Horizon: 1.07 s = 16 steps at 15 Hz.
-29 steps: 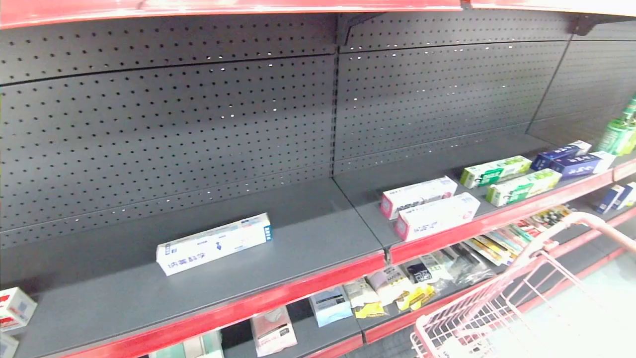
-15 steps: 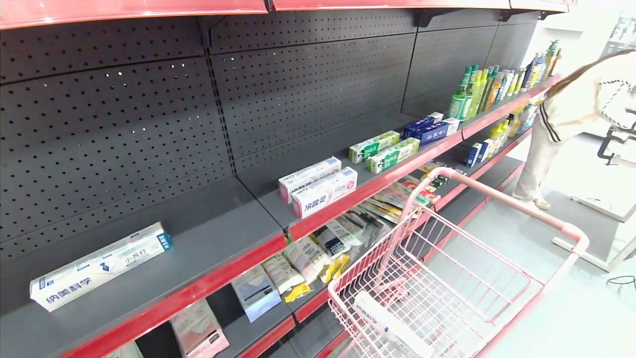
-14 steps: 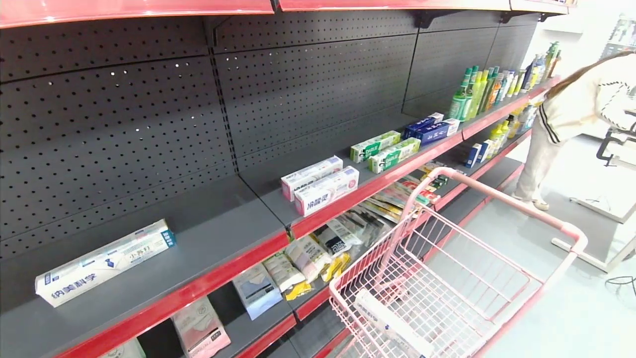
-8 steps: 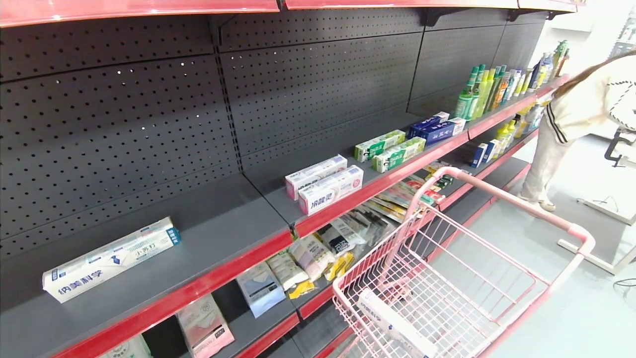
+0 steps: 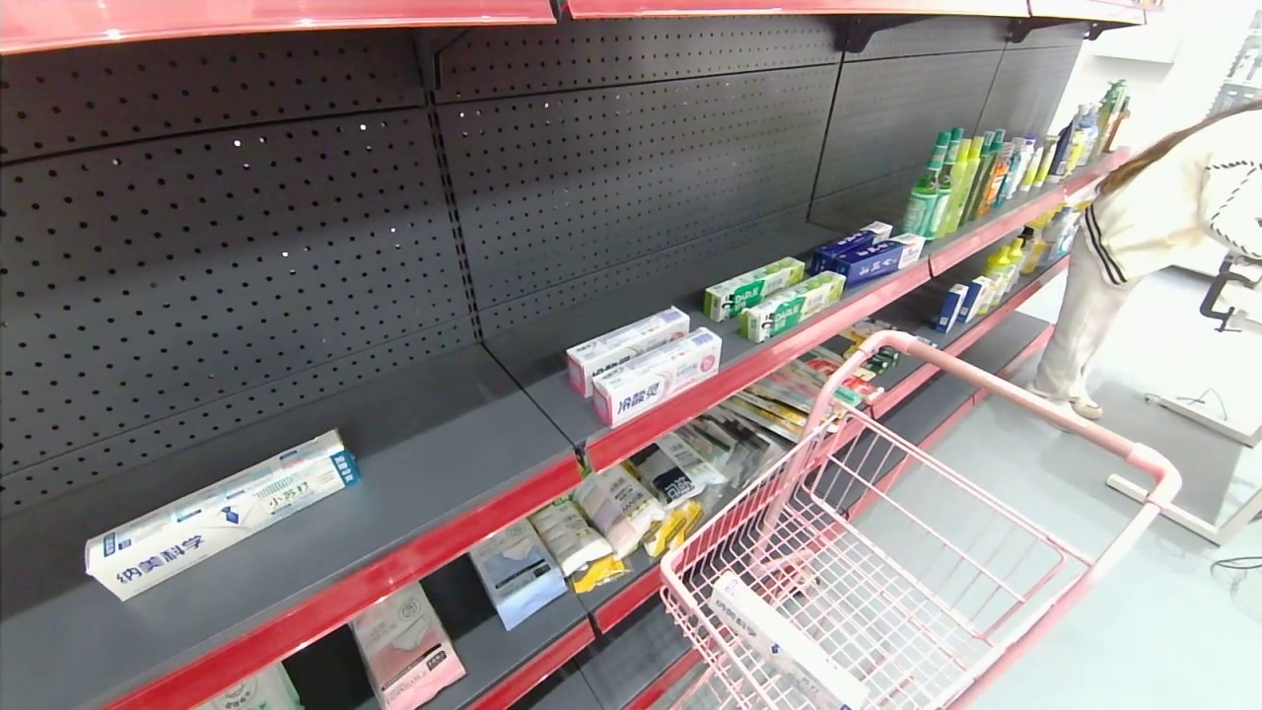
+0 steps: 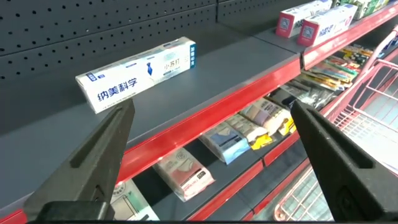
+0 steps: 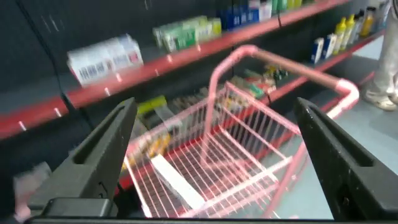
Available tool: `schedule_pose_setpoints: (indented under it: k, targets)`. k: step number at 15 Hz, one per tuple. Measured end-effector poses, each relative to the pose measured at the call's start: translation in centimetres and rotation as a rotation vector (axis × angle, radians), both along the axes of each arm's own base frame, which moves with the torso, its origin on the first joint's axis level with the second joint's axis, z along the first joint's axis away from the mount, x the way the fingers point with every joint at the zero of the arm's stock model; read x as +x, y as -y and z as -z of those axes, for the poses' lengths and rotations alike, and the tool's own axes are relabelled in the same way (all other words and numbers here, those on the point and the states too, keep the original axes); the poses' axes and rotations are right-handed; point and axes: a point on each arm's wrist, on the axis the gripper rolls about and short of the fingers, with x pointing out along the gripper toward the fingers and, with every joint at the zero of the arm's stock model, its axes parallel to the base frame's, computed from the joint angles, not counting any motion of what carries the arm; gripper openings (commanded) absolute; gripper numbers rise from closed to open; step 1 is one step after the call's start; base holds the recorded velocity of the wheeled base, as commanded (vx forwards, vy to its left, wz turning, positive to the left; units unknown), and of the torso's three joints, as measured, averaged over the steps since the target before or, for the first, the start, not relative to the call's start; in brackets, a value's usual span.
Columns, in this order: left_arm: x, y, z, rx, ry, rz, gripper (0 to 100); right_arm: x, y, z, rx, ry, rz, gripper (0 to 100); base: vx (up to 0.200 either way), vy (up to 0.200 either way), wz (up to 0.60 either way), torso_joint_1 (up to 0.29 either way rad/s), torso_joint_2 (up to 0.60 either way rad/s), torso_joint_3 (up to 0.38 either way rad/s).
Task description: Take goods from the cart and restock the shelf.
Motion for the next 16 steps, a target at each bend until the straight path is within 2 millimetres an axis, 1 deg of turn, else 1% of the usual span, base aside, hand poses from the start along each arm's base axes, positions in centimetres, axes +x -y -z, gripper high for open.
schedule_pose_setpoints:
  k: [1, 2, 3, 4, 5, 6, 7, 9, 11, 13, 15, 16]
  targets:
    - [0.0, 0.0, 0.0, 0.000, 0.000, 0.001, 100, -0.1, 0.0, -3.3, 0.029, 0.033, 0.003, 100, 0.000, 0.000, 0.00, 0.000, 0.00, 0.000]
    - [0.0, 0.0, 0.0, 0.000, 0.000, 0.001, 100, 0.5, 0.0, -6.6, 0.039, 0.038, 0.013, 100, 0.000, 0.000, 0.00, 0.000, 0.00, 0.000]
    - [0.0, 0.0, 0.0, 0.000, 0.000, 0.000, 100, 2.1, 0.0, -9.6, 0.033, 0.003, 0.028, 100, 0.000, 0.000, 0.00, 0.000, 0.00, 0.000]
    - [0.0, 0.0, 0.0, -0.001, 0.000, 0.000, 100, 4.3, 0.1, -11.4, -0.001, -0.057, 0.040, 100, 0.000, 0.000, 0.00, 0.000, 0.00, 0.000]
    - [0.0, 0.0, 0.0, -0.002, 0.000, 0.000, 100, 6.8, 0.1, -12.1, -0.075, -0.142, 0.044, 100, 0.000, 0.000, 0.00, 0.000, 0.00, 0.000]
    - [0.0, 0.0, 0.0, -0.002, 0.000, 0.000, 100, 9.4, 0.1, -11.6, -0.173, -0.258, 0.033, 100, 0.000, 0.000, 0.00, 0.000, 0.00, 0.000]
    - [0.0, 0.0, 0.0, -0.002, 0.000, 0.001, 100, 11.4, 0.0, -10.4, -0.245, -0.384, 0.006, 100, 0.000, 0.000, 0.00, 0.000, 0.00, 0.000]
    - [0.0, 0.0, 0.0, -0.002, 0.000, 0.000, 100, 14.5, -0.1, -7.8, -0.313, -0.618, -0.078, 100, 0.000, 0.000, 0.00, 0.000, 0.00, 0.000]
    - [0.0, 0.0, 0.0, -0.003, -0.001, -0.002, 100, 17.4, -0.5, -5.9, -0.324, -0.767, -0.172, 100, 0.000, 0.000, 0.00, 0.000, 0.00, 0.000]
    - [0.0, 0.0, 0.0, -0.002, 0.000, -0.002, 100, 20.9, -1.3, -3.4, -0.350, -0.918, -0.267, 100, 0.000, 0.000, 0.00, 0.000, 0.00, 0.000]
    - [0.0, 0.0, 0.0, 0.001, 0.000, -0.002, 100, 24.2, -2.4, -0.5, -0.382, -1.049, -0.377, 100, 0.000, 0.000, 0.00, 0.000, 0.00, 0.000]
    - [0.0, 0.0, 0.0, 0.000, 0.000, -0.002, 100, 25.8, -3.1, 0.9, -0.395, -1.084, -0.432, 100, 0.000, 0.000, 0.00, 0.000, 0.00, 0.000]
